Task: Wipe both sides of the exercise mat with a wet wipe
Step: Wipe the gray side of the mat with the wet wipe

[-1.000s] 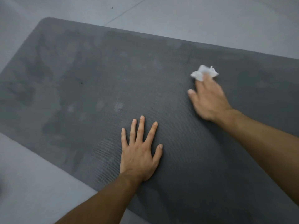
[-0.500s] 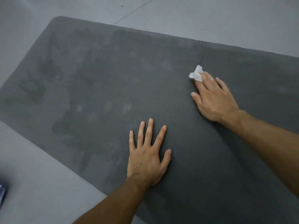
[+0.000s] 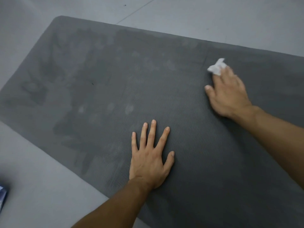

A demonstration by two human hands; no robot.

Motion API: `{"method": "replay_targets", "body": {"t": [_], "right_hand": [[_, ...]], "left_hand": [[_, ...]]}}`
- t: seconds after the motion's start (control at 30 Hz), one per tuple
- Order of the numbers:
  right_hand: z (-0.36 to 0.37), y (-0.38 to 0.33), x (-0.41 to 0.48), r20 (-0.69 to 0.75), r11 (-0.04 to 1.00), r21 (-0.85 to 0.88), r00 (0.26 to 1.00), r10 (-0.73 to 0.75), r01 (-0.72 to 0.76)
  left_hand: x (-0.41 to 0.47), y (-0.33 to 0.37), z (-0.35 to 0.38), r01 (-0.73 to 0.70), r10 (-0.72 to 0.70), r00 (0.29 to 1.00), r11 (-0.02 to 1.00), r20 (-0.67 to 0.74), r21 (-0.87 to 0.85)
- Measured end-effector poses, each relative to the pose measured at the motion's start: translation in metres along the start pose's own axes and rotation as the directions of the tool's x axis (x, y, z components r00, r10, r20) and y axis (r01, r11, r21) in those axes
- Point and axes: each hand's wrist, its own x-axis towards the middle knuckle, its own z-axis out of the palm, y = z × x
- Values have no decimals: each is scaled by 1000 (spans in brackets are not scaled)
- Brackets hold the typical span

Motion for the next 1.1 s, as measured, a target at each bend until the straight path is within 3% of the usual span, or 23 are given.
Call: {"method": "replay_targets", "body": {"t": [0.13,0.27,0.37,0.47,0.63,0.8,0.97,1.1], "right_hand": [[20,-50,-25,75,976,-44,975,-208,212],[32,-75,-57,148,867,-91,868,-475,490],[31,-64,-68,158,826,-134,835,-527,547],[23,-39,-67,130,866,-196,888,-442,460],[6,7,-54,31,963,-198,983,-182,184],[-19,65,-48,-31,986,-116,992,119,-122],[-30,88,-46,-85,973,-72,974,212,-218],[-15,52,-44,-19,996,-67,998,55,-56]], "left_hand": [[1,0,0,6,-6,1000,1000,-7,1],[1,1,1,11,-11,1000,1000,3,15],[1,1,1,9,-9,1000,1000,0,12],[0,1,2,7,-7,1000,1000,-10,0],[0,-1,3,1,-1,1000,1000,-12,-3],[0,-1,3,0,0,1000,1000,-17,-6],[1,-1,5,1,-2,1000,1000,-23,-9],[1,-2,5,5,-5,1000,1000,-27,-11]]}}
